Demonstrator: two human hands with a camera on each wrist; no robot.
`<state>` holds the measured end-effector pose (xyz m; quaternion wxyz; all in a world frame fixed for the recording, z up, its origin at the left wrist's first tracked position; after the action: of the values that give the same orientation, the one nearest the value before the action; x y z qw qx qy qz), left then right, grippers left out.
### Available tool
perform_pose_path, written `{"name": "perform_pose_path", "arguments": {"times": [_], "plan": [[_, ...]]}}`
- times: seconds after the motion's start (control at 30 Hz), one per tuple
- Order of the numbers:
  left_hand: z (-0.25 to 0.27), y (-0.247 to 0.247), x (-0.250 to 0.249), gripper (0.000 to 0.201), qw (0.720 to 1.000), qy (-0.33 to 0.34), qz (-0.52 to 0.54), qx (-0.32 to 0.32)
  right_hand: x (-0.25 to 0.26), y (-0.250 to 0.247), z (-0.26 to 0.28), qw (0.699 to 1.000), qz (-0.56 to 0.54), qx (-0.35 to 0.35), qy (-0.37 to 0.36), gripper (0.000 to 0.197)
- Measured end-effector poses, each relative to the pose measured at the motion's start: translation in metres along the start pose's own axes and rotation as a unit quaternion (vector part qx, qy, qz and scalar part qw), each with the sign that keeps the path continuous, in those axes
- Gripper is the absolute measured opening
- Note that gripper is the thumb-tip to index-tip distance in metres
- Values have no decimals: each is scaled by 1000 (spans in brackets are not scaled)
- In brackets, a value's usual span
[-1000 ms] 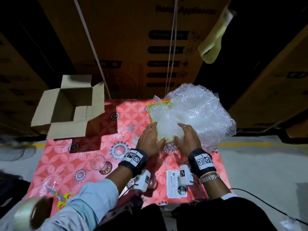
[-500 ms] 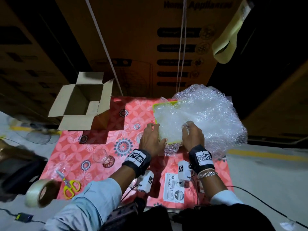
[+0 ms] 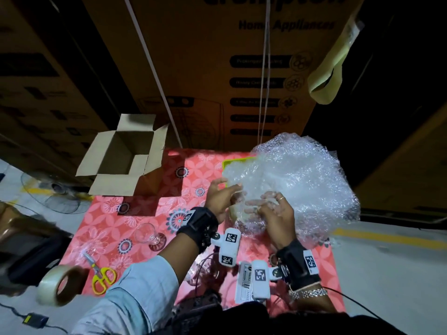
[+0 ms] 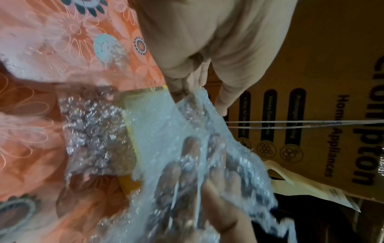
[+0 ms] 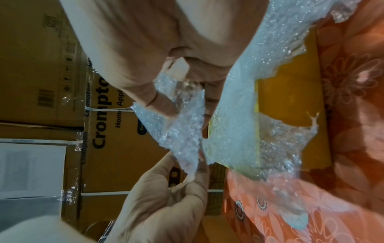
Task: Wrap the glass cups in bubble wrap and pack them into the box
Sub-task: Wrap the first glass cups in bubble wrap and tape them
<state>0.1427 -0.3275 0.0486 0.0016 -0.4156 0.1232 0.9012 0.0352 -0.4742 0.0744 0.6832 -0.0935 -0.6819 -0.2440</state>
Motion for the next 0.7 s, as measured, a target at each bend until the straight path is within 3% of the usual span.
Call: {"name": "perform_pose_path", "arguments": {"times": [0.17, 0.37, 0.5, 0.67, 0.7], "plan": [[14, -37, -33, 82, 994, 109, -11, 11, -3, 2, 10, 999, -20, 29, 18, 31], [55, -94, -61, 57, 970, 207, -126, 34, -23, 38, 7, 990, -47, 94, 99, 36], [74, -141, -59, 60, 966, 218, -138, 27, -50, 91, 6, 968, 85, 195, 134, 90], [86, -197, -44, 66, 967, 210, -144, 22, -85, 177, 26, 926, 126, 303, 187, 118], [87, -210, -41, 67, 968, 205, -143, 20, -90, 192, 30, 918, 141, 318, 190, 115]]}}
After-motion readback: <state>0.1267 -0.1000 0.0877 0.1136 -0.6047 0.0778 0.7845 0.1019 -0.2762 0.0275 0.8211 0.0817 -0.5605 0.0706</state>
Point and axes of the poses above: each hand's wrist, its own z-axis away from the middle knuckle, its own y-axis out of the palm, x = y × z, the point moved 9 cm from there along -z, towards the middle knuckle, and after that the axes turned 8 degrees about -y, right-handed, at the moved point
